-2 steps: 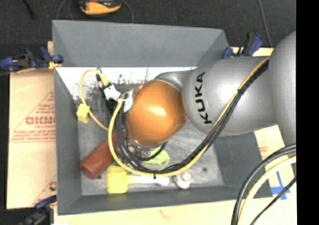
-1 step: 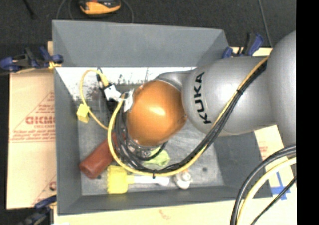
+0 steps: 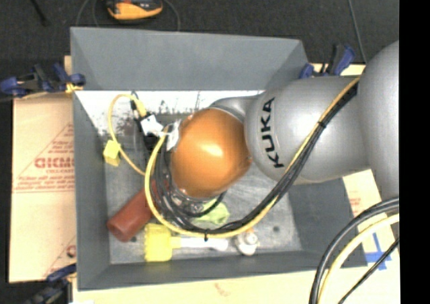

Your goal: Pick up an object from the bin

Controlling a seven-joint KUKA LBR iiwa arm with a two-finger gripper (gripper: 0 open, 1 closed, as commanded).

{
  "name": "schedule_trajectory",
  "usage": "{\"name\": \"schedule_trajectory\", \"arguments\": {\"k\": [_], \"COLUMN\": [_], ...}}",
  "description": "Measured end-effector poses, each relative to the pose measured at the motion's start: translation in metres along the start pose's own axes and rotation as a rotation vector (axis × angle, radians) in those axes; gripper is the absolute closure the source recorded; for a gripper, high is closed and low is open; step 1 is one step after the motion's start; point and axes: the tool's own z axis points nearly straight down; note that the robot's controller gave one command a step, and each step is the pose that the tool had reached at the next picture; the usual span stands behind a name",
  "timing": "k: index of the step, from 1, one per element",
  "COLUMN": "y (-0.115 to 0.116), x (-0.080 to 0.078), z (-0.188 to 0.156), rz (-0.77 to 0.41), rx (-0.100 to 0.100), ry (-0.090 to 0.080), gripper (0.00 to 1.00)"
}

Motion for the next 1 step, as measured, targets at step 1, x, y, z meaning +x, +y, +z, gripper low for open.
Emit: {"name": "schedule_trajectory", "arguments": {"k": [1], "y": [0.0001], "x": [0.0001], "z": [0.0], "rz": [0.002], "rx": [-0.002], "ry": [0.0], "gripper": [1.0]}}
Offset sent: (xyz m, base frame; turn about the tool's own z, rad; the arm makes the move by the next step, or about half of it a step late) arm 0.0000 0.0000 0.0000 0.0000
